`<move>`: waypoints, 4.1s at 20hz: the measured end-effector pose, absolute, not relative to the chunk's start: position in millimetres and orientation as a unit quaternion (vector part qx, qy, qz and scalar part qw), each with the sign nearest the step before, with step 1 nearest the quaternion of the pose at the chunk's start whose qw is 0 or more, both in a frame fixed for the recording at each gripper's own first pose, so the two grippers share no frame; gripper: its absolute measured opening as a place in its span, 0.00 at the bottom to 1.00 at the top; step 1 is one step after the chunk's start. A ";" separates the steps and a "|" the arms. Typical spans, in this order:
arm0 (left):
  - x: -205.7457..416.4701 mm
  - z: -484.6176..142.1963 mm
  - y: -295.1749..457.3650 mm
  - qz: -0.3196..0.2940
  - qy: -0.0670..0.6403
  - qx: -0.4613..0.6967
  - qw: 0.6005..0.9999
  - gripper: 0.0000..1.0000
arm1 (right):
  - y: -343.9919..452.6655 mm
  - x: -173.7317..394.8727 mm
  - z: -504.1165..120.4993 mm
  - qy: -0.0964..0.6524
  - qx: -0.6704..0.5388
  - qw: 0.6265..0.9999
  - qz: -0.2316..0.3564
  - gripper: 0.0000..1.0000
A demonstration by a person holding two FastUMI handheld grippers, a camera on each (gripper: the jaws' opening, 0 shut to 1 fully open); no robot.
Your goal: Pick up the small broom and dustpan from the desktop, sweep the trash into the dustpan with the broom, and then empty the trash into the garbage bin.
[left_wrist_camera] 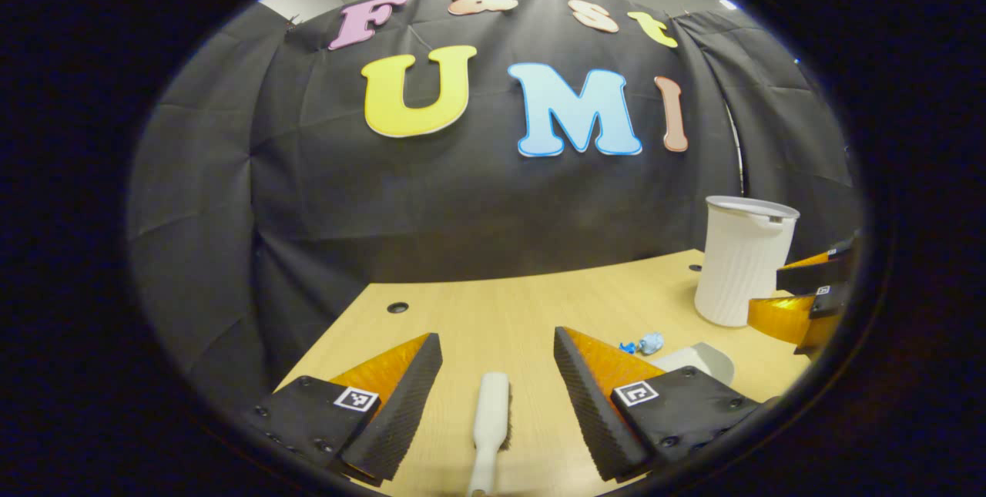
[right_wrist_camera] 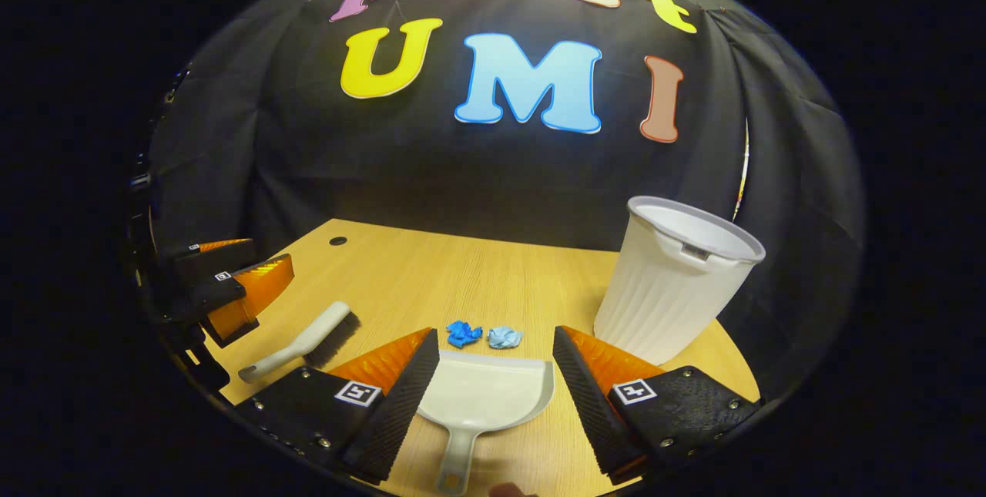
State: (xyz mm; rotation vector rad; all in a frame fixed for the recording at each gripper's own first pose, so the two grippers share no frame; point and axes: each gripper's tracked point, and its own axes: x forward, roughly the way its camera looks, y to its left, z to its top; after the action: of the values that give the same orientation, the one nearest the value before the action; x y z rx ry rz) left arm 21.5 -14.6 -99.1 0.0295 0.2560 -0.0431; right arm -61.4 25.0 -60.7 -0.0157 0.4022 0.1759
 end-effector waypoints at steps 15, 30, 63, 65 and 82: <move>15.3 -231.2 -3.0 -0.039 0.344 0.009 0.938 0.95 | 25.3 -130.2 -91.8 0.378 0.011 0.922 0.085 0.94; 15.6 -296.8 -20.5 -0.058 0.451 -0.001 0.890 0.94 | 46.7 -136.3 -147.7 0.520 0.024 0.849 0.093 0.94; 108.5 -309.0 -75.1 -0.150 0.465 0.068 0.870 0.39 | -17.0 -112.9 -163.6 0.540 -0.064 0.816 0.196 0.35; 118.1 -308.6 -84.9 -0.163 0.462 0.081 0.868 0.41 | -23.6 -110.6 -164.4 0.539 -0.071 0.813 0.208 0.35; 145.6 -295.9 -218.3 -0.362 0.443 0.135 0.809 0.39 | -28.5 -100.2 -152.5 0.518 -0.095 0.812 0.252 0.35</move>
State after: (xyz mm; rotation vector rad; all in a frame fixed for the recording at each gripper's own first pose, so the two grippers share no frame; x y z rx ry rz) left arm 145.6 -218.3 -295.9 0.2885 0.9478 -0.7737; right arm -100.2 -28.5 -152.5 -0.2028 1.1052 0.5379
